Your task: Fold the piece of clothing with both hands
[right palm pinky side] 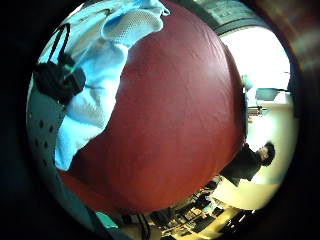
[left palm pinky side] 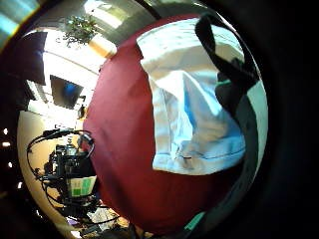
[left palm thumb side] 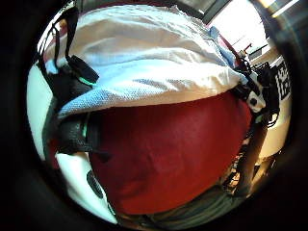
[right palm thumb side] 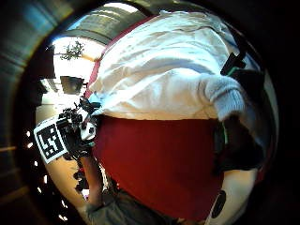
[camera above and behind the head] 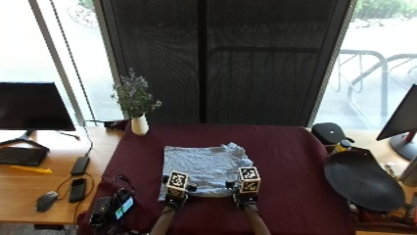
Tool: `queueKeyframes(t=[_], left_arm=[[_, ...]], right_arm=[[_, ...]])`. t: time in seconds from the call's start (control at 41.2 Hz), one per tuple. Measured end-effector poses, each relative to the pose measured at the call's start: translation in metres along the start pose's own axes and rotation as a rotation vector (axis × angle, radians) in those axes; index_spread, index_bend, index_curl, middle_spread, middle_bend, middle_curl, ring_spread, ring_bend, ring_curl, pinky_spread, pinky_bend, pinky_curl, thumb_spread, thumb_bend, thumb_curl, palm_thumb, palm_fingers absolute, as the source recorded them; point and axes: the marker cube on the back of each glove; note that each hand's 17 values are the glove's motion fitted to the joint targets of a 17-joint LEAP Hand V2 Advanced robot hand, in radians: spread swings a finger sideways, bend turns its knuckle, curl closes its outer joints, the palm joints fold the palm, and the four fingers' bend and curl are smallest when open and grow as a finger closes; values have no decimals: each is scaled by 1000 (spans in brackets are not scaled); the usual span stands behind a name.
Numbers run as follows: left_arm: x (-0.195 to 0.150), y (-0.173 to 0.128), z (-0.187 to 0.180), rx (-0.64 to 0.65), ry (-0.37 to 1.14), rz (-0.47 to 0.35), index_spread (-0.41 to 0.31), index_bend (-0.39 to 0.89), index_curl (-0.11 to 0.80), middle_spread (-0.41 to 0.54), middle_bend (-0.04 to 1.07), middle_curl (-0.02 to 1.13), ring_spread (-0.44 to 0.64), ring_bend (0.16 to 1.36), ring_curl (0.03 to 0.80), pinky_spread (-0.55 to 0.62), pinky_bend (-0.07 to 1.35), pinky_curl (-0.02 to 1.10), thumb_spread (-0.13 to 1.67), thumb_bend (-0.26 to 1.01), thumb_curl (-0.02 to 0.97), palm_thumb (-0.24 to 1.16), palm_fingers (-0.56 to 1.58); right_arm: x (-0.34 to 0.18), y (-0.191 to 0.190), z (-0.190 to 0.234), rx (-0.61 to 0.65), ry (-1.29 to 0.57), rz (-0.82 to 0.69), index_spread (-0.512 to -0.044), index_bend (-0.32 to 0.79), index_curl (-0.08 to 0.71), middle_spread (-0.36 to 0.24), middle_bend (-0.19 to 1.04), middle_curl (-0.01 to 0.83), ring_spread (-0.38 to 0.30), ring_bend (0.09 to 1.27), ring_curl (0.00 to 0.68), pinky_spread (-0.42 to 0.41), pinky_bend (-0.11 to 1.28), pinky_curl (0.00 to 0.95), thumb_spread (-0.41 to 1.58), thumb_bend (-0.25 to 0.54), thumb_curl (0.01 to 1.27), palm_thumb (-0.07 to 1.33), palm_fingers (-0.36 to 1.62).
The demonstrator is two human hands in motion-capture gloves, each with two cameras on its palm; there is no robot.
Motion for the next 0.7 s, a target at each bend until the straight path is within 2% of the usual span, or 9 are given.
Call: queueKeyframes(t=[0.049, 0.073, 0.146, 0.291, 0.364, 0.437, 0.51, 0.631, 0.704], left_arm=[[-2, 5, -6, -25, 3, 25, -254, 230, 390, -263, 349, 447, -252, 528, 331, -26, 249, 291, 1158, 20, 332, 636, 1145], [-3, 9, -11, -48, 1, 38, -257, 233, 397, -265, 331, 445, -255, 522, 334, -31, 243, 294, 1158, 16, 334, 638, 1120], [-7, 27, -32, -155, -7, 78, -275, 192, 399, -300, 375, 467, -313, 573, 356, -92, 229, 307, 1146, 6, 339, 654, 1229], [-11, 51, -71, -446, 68, 199, -296, 184, 412, -334, 407, 481, -355, 607, 378, -144, 201, 323, 1130, -10, 347, 673, 1255], [-15, 48, -86, -567, 108, 241, -305, 185, 418, -343, 415, 484, -364, 613, 384, -159, 190, 331, 1125, -13, 348, 684, 1253], [-21, 25, -98, -581, 96, 217, -308, 186, 425, -348, 424, 487, -370, 621, 390, -164, 172, 332, 1125, -12, 348, 692, 1243], [-25, -3, -107, -576, 71, 157, -310, 182, 430, -354, 434, 489, -376, 630, 395, -163, 166, 335, 1130, -9, 348, 704, 1233], [-32, -54, -108, -553, 23, 54, -310, 191, 442, -355, 454, 494, -376, 635, 400, -155, 149, 329, 1146, -11, 342, 716, 1215], [-40, -78, -117, -503, -42, -45, -312, 200, 451, -356, 476, 499, -378, 639, 404, -137, 114, 314, 1161, -8, 339, 727, 1190]], right_arm=[[3, 2, 5, -49, 10, -13, -311, 257, 365, -143, 293, 344, -161, 497, 324, -16, 408, 281, 1132, 114, 406, 962, 929], [3, 6, 3, -77, 11, -25, -312, 259, 371, -146, 286, 344, -165, 467, 311, -14, 381, 270, 1135, 108, 407, 960, 906], [0, 19, -7, -158, 9, -77, -304, 148, 351, -152, 263, 350, -199, 528, 339, -76, 431, 295, 1111, 106, 419, 992, 1048], [-3, 36, -37, -341, -28, -191, -297, 97, 335, -166, 246, 373, -236, 574, 381, -154, 462, 334, 1088, 93, 430, 1031, 1136], [-2, 30, -60, -406, -53, -231, -295, 96, 325, -170, 246, 383, -246, 584, 389, -175, 464, 342, 1076, 81, 432, 1039, 1140], [0, 9, -81, -403, -89, -212, -294, 79, 310, -180, 255, 394, -251, 608, 400, -199, 480, 351, 1064, 71, 435, 1052, 1169], [1, -20, -95, -364, -139, -160, -293, 74, 297, -191, 260, 403, -256, 634, 411, -220, 489, 356, 1052, 55, 436, 1057, 1183], [-6, -54, -128, -195, -133, -43, -291, 67, 274, -199, 269, 417, -260, 675, 426, -245, 517, 368, 1036, 32, 439, 1064, 1191], [-9, -87, -130, -130, -125, 4, -291, 69, 263, -199, 270, 424, -258, 691, 432, -256, 531, 373, 1028, 25, 442, 1078, 1188]])
